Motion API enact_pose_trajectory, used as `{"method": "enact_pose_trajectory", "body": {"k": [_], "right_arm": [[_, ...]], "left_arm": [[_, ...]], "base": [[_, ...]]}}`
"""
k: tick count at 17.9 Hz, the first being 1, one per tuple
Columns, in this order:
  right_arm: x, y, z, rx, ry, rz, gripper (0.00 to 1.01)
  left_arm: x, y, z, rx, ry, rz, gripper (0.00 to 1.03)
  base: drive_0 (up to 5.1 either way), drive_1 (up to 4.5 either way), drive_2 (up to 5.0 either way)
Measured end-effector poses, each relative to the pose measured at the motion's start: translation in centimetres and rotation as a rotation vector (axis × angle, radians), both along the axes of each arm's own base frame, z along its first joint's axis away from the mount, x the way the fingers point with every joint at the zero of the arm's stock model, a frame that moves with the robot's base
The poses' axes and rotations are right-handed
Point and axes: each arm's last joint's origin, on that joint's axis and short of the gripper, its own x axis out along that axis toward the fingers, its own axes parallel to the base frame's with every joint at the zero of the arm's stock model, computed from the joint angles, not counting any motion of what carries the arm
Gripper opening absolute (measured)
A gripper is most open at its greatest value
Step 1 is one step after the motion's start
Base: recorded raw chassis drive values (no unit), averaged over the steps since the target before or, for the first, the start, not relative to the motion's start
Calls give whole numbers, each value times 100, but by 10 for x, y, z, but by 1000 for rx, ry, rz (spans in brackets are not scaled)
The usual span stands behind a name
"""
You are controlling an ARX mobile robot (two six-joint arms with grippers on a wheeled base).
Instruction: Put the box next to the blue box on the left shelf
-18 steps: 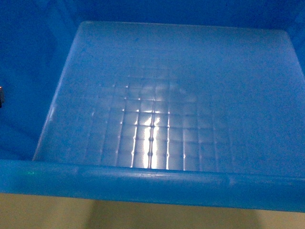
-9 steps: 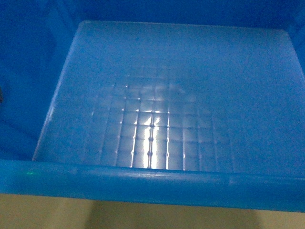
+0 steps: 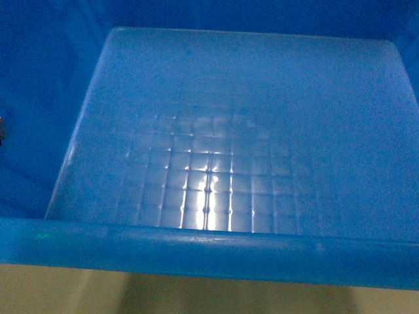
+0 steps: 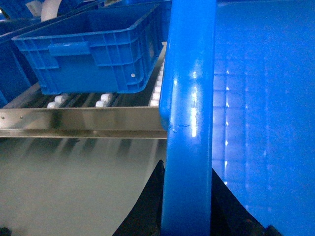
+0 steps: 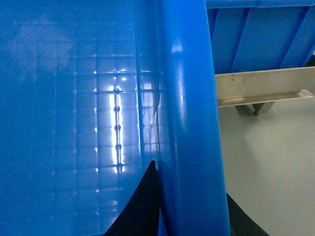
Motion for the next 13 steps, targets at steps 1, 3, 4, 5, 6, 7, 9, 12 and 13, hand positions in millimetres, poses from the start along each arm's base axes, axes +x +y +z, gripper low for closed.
{"method": "enact_pose_trajectory", "body": {"k": [1, 3, 4, 5, 6, 7, 9, 12, 13], "right_arm": [[0, 0, 0, -1, 1, 0, 16], [0, 0, 0, 0, -1, 0, 16], [0, 0, 0, -1, 3, 0, 16], [0, 0, 0, -1, -1, 0, 16], [0, 0, 0, -1, 1, 0, 16], [0, 0, 0, -1, 1, 0, 16], [0, 0, 0, -1, 1, 0, 16], [0, 0, 0, -1, 2, 0, 16], [0, 0, 0, -1, 0, 0, 16]], "left_arm": [[0, 0, 0, 2, 3, 1, 13], [0, 0, 0, 0, 0, 0, 13], [0, 0, 0, 1, 2, 0, 13], [0, 0, 0, -1, 2, 0, 13], [0, 0, 0, 2, 2, 1, 13], [0, 0, 0, 0, 1, 1, 13], [0, 0, 0, 1, 2, 1, 13], [0, 0, 0, 2, 3, 0, 13], [0, 0, 0, 1, 2, 1, 13]], "base": [[12, 421, -397], [12, 421, -397], [12, 421, -397], [12, 421, -397], [12, 421, -397], [12, 421, -397], [12, 421, -397], [12, 421, -397], [12, 421, -397]]}}
